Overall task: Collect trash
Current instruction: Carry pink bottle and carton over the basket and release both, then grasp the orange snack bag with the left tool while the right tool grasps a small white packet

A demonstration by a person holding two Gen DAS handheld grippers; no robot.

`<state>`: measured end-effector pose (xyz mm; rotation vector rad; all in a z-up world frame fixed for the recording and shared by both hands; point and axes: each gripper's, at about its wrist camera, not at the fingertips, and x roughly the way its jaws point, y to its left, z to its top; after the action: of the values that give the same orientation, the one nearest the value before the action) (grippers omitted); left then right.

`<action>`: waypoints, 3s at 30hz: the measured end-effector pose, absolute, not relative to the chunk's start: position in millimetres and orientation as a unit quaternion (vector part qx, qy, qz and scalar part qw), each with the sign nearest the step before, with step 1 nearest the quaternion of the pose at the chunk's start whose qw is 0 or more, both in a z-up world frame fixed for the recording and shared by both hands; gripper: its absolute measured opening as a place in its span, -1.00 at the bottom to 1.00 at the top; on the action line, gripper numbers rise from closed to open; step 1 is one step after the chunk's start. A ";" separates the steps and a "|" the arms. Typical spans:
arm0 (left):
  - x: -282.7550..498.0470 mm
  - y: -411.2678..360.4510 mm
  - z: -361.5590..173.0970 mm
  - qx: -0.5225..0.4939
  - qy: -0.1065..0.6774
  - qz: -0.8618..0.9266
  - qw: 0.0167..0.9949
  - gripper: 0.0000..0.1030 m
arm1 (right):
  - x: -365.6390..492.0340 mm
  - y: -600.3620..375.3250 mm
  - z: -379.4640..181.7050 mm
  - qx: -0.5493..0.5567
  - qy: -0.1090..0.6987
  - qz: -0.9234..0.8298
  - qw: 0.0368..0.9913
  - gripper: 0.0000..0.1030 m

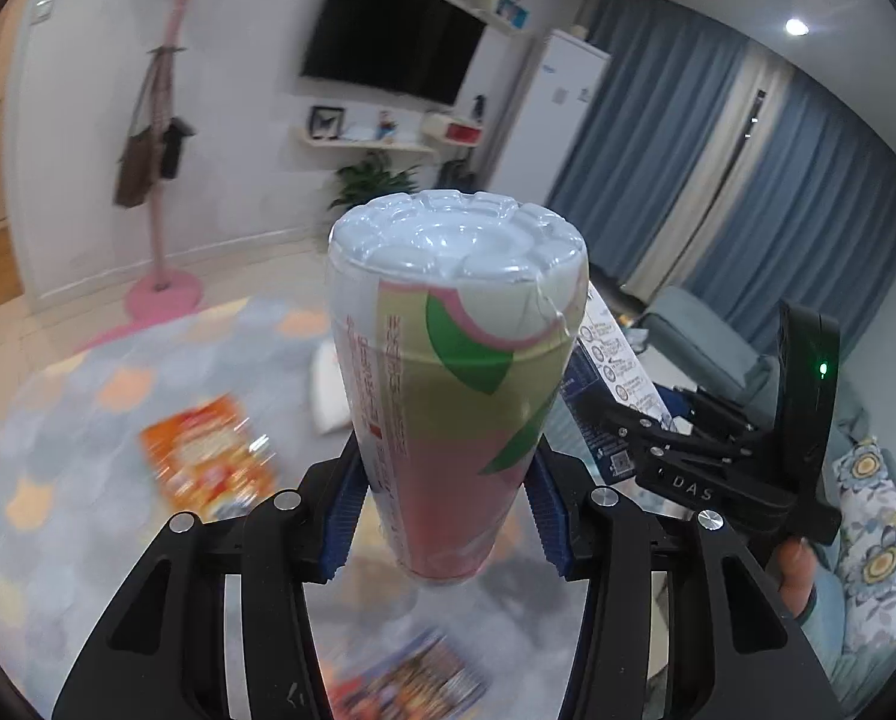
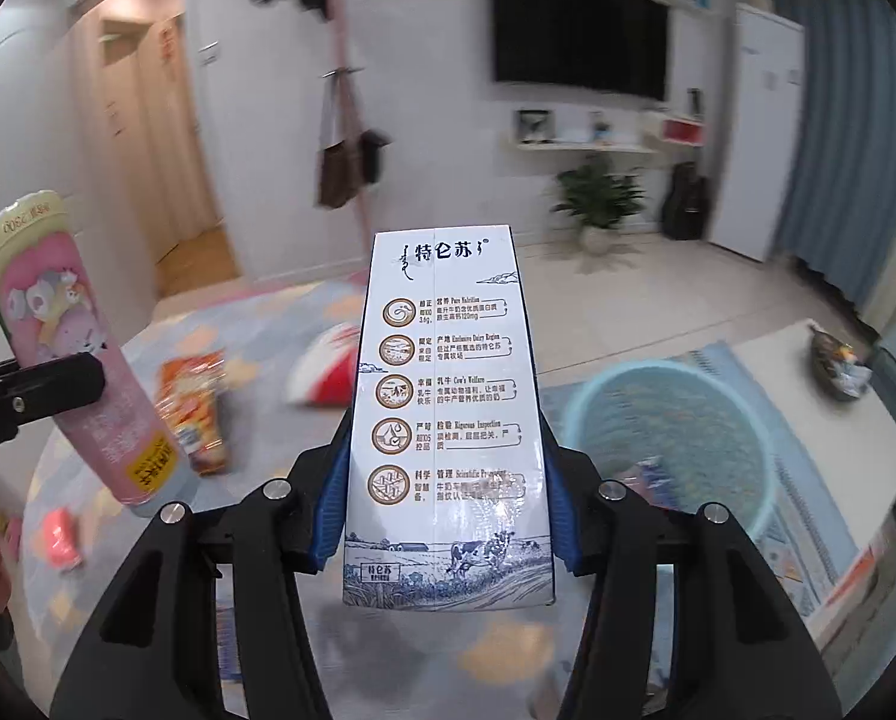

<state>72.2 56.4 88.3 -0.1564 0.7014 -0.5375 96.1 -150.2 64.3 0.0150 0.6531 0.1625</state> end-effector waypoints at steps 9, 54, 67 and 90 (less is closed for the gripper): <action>135.1 -49.4 78.8 -0.080 0.359 -0.306 0.878 -0.09 | 115.2 -269.9 56.5 0.097 0.326 -0.022 0.940 -0.02; 187.7 -139.9 0.6 -0.093 0.426 -0.267 0.859 0.57 | 156.4 -341.0 -45.3 0.187 0.424 -0.073 0.883 0.22; 122.3 33.3 54.6 -0.102 0.357 -0.099 0.923 0.68 | 145.2 -203.5 22.3 0.081 0.370 0.054 0.924 0.57; 142.9 136.1 -31.3 -0.164 0.419 -0.016 0.893 0.30 | 169.9 -102.8 -23.2 0.011 0.432 0.146 0.890 0.72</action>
<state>142.9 136.1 -31.3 -0.3394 0.8697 -0.0340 169.9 -102.8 -23.2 0.0223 0.8968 0.3026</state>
